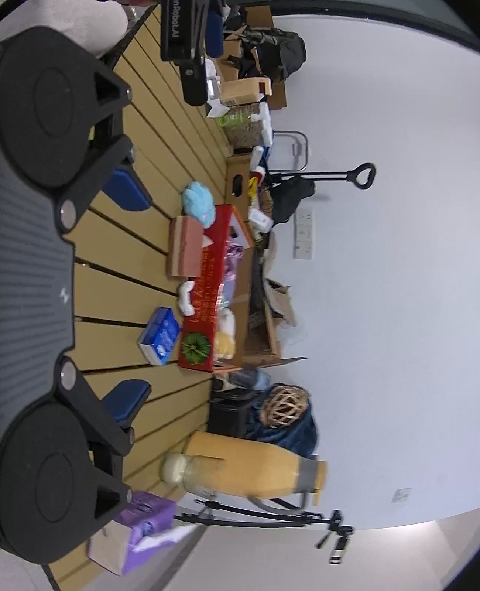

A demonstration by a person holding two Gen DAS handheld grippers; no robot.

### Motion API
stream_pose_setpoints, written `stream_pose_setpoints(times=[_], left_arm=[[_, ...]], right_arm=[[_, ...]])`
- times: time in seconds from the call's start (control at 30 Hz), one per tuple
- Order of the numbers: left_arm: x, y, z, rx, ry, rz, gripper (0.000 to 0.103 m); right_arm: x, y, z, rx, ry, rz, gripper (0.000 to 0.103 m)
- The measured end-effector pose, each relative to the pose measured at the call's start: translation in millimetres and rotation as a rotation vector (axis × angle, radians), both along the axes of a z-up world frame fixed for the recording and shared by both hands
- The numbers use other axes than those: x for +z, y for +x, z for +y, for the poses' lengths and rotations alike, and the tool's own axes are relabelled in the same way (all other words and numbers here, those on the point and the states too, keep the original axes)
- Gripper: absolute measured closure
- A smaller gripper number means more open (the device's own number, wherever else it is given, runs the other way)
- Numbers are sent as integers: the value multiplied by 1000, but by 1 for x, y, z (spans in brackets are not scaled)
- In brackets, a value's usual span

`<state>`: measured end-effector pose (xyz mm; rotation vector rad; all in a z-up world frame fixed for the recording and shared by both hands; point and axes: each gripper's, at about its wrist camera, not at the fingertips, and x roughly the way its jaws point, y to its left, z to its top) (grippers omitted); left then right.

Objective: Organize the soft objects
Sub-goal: 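Pull both grippers back over the table, then close both grippers together on the crumpled white tissue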

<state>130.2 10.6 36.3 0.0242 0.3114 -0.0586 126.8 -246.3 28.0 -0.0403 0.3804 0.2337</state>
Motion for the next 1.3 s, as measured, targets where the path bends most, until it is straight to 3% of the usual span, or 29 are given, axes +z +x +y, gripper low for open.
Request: stream_pose_setpoints(times=[0.3, 0.4, 0.47, 0.6, 0.67, 0.8, 0.9, 0.93, 1.0, 1.07, 1.1, 1.13, 1.3], left_arm=[[-22, 74, -6, -15, -36, 85, 3], [-24, 112, -8, -55, -60, 101, 15], [-21, 146, -11, -73, -60, 131, 33], [-19, 219, -14, -104, -52, 157, 43], [-26, 258, -19, -84, -21, 221, 61], [-50, 316, -22, -28, 4, 303, 62], [-64, 332, -22, -27, -2, 329, 68], [-67, 334, -22, -22, -1, 334, 80], [-70, 334, -20, -33, -11, 330, 82], [-70, 331, -20, -36, -12, 318, 85], [-69, 330, -20, -38, -16, 314, 86], [-67, 328, -19, -36, -25, 301, 86], [-31, 298, -14, -60, -82, 210, 87]], right_arm=[[-30, 65, -7, -13, 21, 105, 14], [-35, 98, -5, -1, 18, 128, 19], [-35, 121, -2, 14, 32, 132, 20], [-33, 183, 5, 48, 49, 135, 28], [-33, 221, 9, 42, 63, 148, 34], [-48, 291, 16, 10, 104, 205, 51], [-66, 331, 24, -42, 107, 278, 63], [-72, 338, 28, -50, 94, 300, 66], [-83, 347, 35, -34, 94, 339, 71], [-89, 348, 40, -36, 74, 324, 78], [-89, 349, 42, -33, 70, 317, 92], [-90, 350, 44, -31, 69, 320, 95], [-80, 335, 44, -17, 70, 289, 96]])
